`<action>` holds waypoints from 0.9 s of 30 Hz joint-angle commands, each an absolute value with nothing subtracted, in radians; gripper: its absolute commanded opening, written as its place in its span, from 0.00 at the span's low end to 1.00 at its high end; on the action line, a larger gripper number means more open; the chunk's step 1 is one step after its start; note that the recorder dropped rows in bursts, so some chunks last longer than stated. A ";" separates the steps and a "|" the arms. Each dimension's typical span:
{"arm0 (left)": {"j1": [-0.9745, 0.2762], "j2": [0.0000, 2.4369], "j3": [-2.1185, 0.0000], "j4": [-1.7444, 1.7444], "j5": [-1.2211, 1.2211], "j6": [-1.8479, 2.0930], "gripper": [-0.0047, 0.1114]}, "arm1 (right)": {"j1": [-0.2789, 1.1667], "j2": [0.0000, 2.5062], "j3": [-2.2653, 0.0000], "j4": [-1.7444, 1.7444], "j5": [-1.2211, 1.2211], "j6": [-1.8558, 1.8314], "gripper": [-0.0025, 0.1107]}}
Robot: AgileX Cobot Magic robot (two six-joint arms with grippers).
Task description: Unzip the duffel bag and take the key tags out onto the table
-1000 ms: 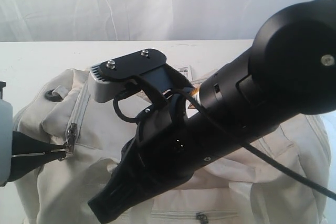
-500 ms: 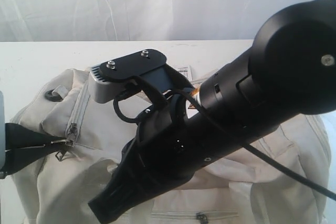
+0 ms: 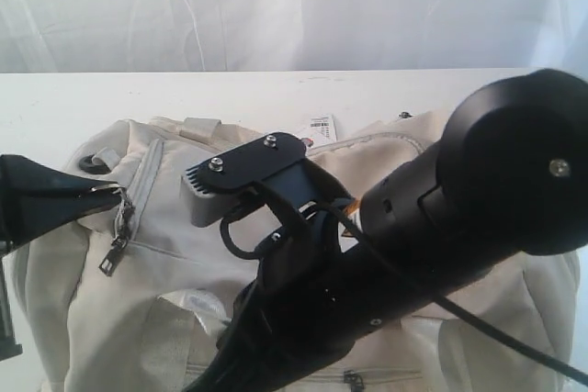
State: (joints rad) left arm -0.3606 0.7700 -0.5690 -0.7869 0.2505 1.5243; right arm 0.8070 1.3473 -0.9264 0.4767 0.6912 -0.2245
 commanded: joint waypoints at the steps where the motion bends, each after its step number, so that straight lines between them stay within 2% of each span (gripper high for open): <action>1: -0.364 0.807 -0.580 -0.812 0.194 1.476 0.04 | 0.813 1.339 -0.897 0.530 0.661 -0.268 0.02; 20: -0.364 1.002 -0.670 -0.812 0.086 1.472 0.04 | 0.965 1.339 -0.833 0.566 0.585 -0.264 0.02; 27: -0.362 1.099 -0.703 -0.812 -0.036 1.472 0.04 | 0.989 1.339 -0.831 0.575 0.580 -0.264 0.02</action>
State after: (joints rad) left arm -0.3606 1.0697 -0.6838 -0.7877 0.0348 1.4821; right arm 0.9712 1.3473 -0.8446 0.5608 0.5518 -0.2536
